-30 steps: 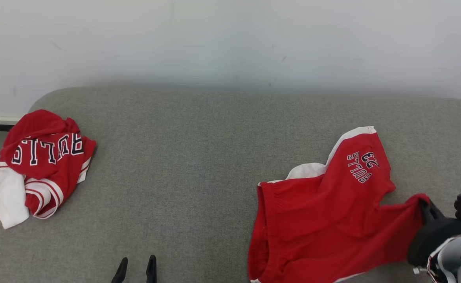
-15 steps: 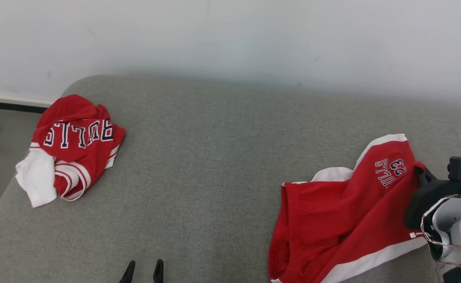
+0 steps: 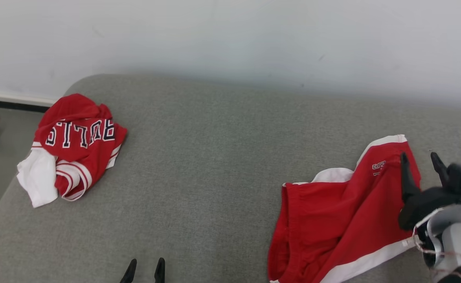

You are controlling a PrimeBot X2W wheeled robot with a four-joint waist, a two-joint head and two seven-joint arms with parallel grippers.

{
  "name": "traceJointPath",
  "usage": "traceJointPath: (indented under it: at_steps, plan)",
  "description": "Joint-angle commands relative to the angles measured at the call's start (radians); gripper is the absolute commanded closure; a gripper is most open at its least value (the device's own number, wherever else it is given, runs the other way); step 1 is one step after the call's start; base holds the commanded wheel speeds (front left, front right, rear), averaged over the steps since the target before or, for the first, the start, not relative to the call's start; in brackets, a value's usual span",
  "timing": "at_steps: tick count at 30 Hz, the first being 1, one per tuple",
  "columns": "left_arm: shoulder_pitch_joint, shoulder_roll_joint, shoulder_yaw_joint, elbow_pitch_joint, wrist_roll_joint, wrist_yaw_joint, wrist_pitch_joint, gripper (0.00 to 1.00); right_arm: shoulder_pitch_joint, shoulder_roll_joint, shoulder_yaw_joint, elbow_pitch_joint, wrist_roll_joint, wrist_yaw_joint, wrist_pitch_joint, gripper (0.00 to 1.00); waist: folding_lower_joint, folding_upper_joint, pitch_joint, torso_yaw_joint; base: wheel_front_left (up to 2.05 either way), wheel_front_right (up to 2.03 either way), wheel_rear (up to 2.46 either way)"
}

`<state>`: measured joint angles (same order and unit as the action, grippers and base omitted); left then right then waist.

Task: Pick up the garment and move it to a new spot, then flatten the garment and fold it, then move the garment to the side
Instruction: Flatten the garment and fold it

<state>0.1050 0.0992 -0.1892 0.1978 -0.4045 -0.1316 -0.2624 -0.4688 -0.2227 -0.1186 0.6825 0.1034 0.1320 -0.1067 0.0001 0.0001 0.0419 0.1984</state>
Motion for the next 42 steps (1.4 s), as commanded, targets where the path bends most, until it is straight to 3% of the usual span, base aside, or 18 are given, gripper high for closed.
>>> traceJointPath:
  at_steps: [1,6,15,24,32,42]
  plan:
    - [0.011,0.0,-0.004,-0.007,0.005,0.002,-0.004,0.0,0.049,0.001,0.008,-0.04,-0.003,-0.003,-0.035,0.0,-0.0001,-0.0001,-0.03,-0.036,0.0,0.0,0.0]
    - [0.007,0.004,-0.009,-0.012,0.003,0.002,-0.004,0.0,0.206,0.028,0.044,-0.201,-0.008,-0.003,-0.095,0.0,-0.0001,-0.0001,-0.047,-0.101,0.0,0.0,0.0]
    - [-0.007,0.0,0.0,0.001,-0.002,0.003,-0.004,0.0,0.434,0.09,0.103,-0.419,-0.039,-0.003,-0.105,0.0,-0.0001,-0.0001,-0.057,-0.213,0.0,0.0,0.0]
    - [-0.027,-0.004,-0.007,0.026,-0.007,0.003,-0.003,0.0,0.515,0.131,0.152,-0.462,-0.04,-0.003,-0.108,0.0,-0.0001,-0.0001,-0.065,-0.266,0.0,0.0,0.0]
    - [-0.09,0.011,-0.08,0.065,-0.018,0.002,0.026,0.0,0.518,0.148,0.167,-0.476,-0.024,-0.003,-0.112,0.0,-0.0001,-0.0001,-0.059,-0.307,0.0,0.0,0.0]
    - [-0.295,0.047,-0.237,0.134,-0.143,0.002,0.2,0.0,0.501,0.155,0.178,-0.481,-0.014,-0.003,-0.111,0.0,-0.0001,-0.0001,-0.03,-0.374,0.0,0.0,0.0]
